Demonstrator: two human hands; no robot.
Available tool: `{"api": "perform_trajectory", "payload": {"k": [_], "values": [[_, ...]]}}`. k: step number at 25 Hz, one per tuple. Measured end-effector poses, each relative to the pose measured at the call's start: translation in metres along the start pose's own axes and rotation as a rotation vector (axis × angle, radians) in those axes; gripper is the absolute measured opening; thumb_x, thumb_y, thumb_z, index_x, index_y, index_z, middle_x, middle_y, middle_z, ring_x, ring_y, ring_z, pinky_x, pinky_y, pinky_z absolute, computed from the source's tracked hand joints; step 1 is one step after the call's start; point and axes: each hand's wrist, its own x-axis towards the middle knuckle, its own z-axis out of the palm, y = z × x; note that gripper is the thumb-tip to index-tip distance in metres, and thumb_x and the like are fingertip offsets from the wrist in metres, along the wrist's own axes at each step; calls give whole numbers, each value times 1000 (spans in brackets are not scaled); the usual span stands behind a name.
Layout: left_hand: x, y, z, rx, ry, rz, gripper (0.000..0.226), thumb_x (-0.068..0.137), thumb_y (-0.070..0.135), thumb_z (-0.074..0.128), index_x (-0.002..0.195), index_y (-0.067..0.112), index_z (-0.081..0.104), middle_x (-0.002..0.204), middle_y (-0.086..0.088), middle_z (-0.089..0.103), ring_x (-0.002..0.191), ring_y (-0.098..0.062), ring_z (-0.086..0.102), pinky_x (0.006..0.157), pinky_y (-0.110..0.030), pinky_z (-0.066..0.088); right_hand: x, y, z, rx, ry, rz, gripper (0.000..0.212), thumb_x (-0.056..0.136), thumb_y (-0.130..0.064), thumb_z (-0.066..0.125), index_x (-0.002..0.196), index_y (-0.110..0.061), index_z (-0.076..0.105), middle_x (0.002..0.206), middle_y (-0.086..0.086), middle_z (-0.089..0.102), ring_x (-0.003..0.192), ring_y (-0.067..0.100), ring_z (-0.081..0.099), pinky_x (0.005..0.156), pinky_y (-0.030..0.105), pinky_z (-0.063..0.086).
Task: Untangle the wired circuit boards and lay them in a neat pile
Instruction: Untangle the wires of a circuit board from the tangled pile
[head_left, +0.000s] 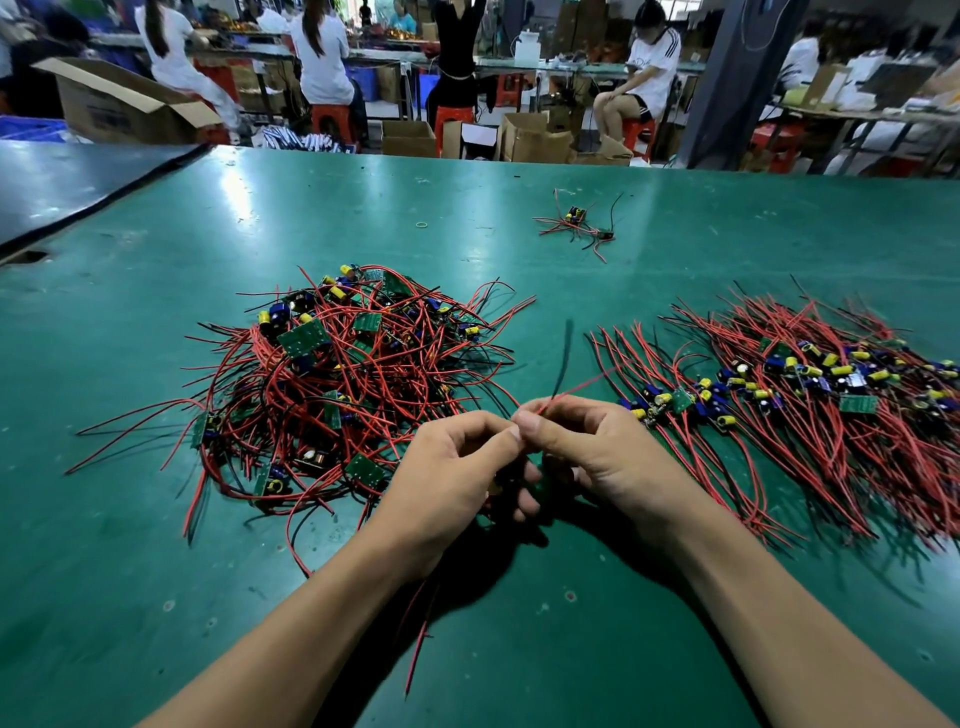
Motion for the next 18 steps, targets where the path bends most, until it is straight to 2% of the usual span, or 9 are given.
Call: {"api": "perform_trajectory", "payload": {"k": [3, 8, 11, 15, 18], "values": [[2, 0, -2, -56, -20, -37, 19, 97, 15, 55, 85, 3, 64, 62, -11, 62, 48, -23, 59, 47, -25, 50, -1, 0, -3, 29, -13, -1, 38, 71, -40, 88, 95, -13, 77, 71, 3, 62, 63, 22, 32, 57, 31, 23], [2, 0, 0, -6, -4, -13, 18, 96, 17, 58, 83, 6, 62, 64, -9, 64, 48, -22, 58, 48, -26, 49, 4, 0, 5, 199, 120, -5, 24, 63, -28, 92, 74, -18, 74, 58, -1, 47, 45, 10, 32, 46, 24, 21], [1, -1, 2, 84, 4, 35, 17, 95, 17, 61, 82, 6, 61, 65, -6, 68, 50, -21, 60, 51, -27, 47, 5, -2, 9, 198, 258, -50, 24, 58, -32, 89, 66, -21, 69, 51, -2, 44, 39, 9, 33, 42, 22, 22], [0, -1, 5, 166, 4, 96, 19, 93, 14, 64, 80, 0, 62, 65, -9, 70, 52, -21, 60, 50, -24, 48, 5, -6, 13, 279, 355, -102, 25, 62, -22, 83, 70, -18, 60, 51, -7, 49, 36, 5, 34, 37, 18, 30], [-1, -1, 7, 232, 23, 133, 20, 92, 12, 65, 78, -2, 63, 64, -9, 70, 52, -19, 60, 51, -24, 48, 5, -10, 13, 353, 340, -39, 28, 67, -18, 78, 75, -16, 51, 50, -10, 45, 37, 4, 34, 36, 17, 31]]}}
